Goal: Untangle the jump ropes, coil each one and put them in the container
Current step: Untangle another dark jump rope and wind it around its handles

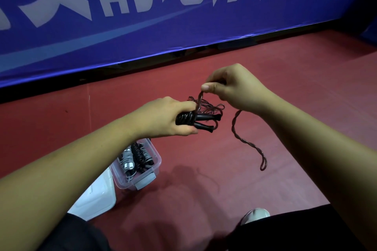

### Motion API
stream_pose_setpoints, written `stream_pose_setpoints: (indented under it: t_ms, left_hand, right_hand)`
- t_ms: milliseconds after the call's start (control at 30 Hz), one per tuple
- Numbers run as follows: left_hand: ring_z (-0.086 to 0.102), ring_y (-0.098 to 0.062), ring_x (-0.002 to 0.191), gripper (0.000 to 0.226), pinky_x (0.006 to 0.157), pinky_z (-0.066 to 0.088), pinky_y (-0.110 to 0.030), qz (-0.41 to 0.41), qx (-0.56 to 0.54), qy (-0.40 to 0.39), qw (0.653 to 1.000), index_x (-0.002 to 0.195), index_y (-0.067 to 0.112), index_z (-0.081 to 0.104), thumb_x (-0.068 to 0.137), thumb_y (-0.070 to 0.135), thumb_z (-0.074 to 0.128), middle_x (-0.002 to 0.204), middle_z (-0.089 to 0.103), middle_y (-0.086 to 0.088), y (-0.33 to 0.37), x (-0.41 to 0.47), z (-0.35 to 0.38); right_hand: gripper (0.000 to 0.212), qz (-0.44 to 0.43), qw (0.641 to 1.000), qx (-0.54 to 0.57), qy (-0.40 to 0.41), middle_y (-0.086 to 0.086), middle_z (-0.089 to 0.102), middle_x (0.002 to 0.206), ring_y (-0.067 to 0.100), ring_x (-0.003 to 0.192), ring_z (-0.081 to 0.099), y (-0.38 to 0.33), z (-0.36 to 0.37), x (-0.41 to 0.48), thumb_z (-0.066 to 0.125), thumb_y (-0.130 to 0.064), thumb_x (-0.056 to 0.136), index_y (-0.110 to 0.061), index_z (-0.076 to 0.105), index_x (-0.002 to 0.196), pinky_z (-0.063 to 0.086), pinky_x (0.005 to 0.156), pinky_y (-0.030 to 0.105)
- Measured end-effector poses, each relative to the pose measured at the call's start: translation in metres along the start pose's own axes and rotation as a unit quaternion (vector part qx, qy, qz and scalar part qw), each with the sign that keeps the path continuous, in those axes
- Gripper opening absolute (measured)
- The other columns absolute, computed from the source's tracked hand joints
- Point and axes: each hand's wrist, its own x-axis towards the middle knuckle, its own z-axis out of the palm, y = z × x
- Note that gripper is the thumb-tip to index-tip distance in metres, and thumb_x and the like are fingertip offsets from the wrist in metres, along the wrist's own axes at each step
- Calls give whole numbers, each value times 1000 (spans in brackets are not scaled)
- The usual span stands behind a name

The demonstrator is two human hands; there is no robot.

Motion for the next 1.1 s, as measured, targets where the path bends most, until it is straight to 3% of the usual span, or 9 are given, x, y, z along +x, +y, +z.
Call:
stream_pose_setpoints:
  t_ms: [167,233,333,433,567,767,867,1033,1100]
  left_hand:
    - [50,-3,59,25,56,35,-16,34,-154,32,987,89,34,52,84,42,75,67,56,15,10,-7,-2]
    - [50,-3,57,39,58,40,-18,10,-233,74,969,104,25,49,80,43,74,73,64,12,12,-7,-2]
    - [53,-14,55,49,55,46,-22,17,-345,85,935,130,34,48,86,32,70,77,67,4,16,-8,-4]
    - [55,-16,60,40,52,45,-27,13,-367,108,924,129,33,58,90,27,63,75,63,1,16,-8,-6]
    - [49,-18,51,30,46,39,-22,-53,-402,188,895,115,29,61,86,28,62,66,61,-1,5,-3,-12]
    - [48,-21,48,21,44,40,-22,-154,-389,257,871,116,19,60,95,16,63,70,63,-6,-19,4,-20]
    - [52,-19,45,19,45,44,-22,-219,-468,247,820,116,16,61,97,20,59,72,65,-9,-20,6,-19]
    - [59,-16,49,15,43,50,-21,-290,-646,180,683,95,16,58,97,31,58,68,66,-8,-18,6,-20]
    - [55,-15,48,16,40,45,-20,-287,-667,161,668,95,16,56,96,32,58,69,64,-8,-22,4,-20]
  right_hand:
    - [14,14,997,72,-2,-23,58,51,-5,50,53,9,1,3,72,-28,90,-15,74,86,36,52,7]
    - [19,46,989,140,-9,-14,56,50,-1,46,45,14,3,4,71,-27,90,-10,73,83,35,49,13]
    - [17,87,978,181,-53,2,50,54,11,47,38,16,8,1,67,-14,93,-6,71,78,28,46,22]
    - [28,114,974,181,-80,5,45,52,12,44,34,17,16,-2,55,3,92,-9,63,68,27,45,23]
    - [44,118,962,221,-109,11,40,62,17,51,33,16,23,-5,57,-24,101,-26,70,59,30,48,26]
    - [27,138,946,267,-125,-2,38,58,15,52,38,-1,20,-3,58,-27,101,-4,73,100,36,52,27]
    - [22,156,925,317,-138,-4,37,56,13,50,36,-14,29,-4,55,-16,102,1,68,103,31,51,26]
    - [15,218,846,454,-175,1,40,59,12,48,40,-23,27,-7,49,-11,102,-3,62,104,30,47,22]
    - [15,230,843,451,-183,1,43,61,11,48,41,-25,25,-10,50,-11,101,-5,62,106,31,44,20]
